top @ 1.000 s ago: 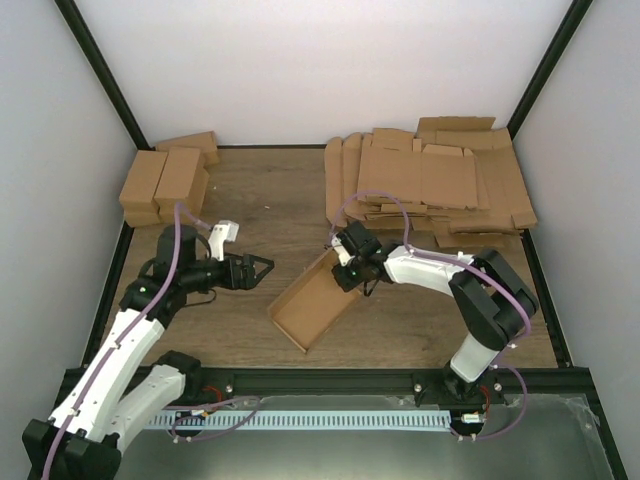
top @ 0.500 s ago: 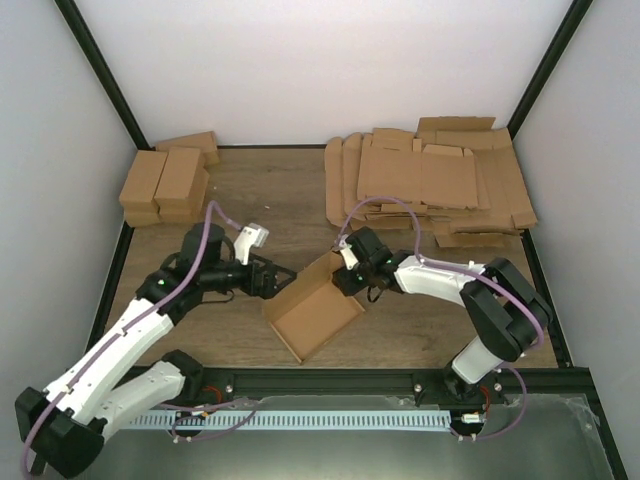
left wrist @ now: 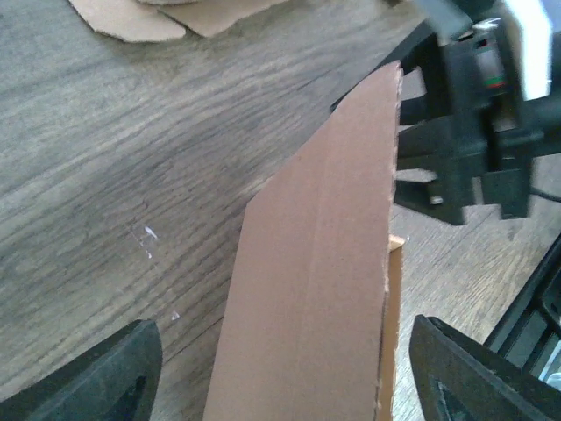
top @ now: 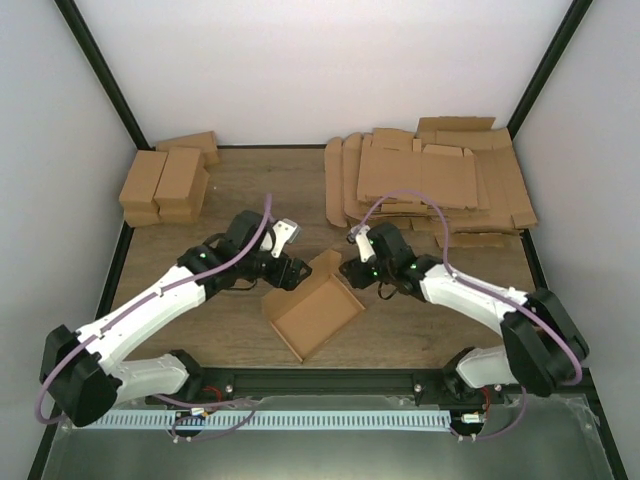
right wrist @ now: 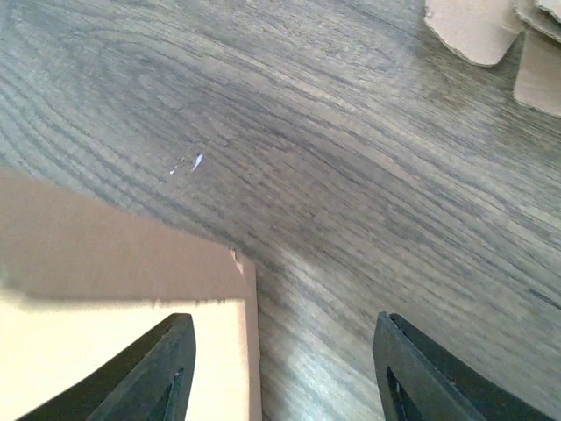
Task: Fold the paper box
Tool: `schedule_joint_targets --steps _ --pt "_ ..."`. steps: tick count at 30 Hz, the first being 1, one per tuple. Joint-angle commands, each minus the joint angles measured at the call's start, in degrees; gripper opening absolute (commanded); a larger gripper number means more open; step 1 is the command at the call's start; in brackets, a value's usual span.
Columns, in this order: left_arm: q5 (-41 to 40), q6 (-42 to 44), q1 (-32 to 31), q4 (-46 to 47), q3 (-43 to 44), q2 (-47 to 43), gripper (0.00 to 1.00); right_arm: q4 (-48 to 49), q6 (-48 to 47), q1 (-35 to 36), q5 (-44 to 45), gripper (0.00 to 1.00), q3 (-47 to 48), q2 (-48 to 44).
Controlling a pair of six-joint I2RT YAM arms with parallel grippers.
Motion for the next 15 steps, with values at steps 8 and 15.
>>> schedule_joint_targets --steps 8,15 --pt "2.2 2.4 -0.8 0.0 2.1 3.9 0.69 4.9 0.5 -0.1 -1.3 0.46 -8.7 -10.7" --pt "2.3 2.7 -0.8 -1.2 3.1 6.4 0.48 3.6 5.1 4.1 3.2 0.41 -8.4 -7.9"
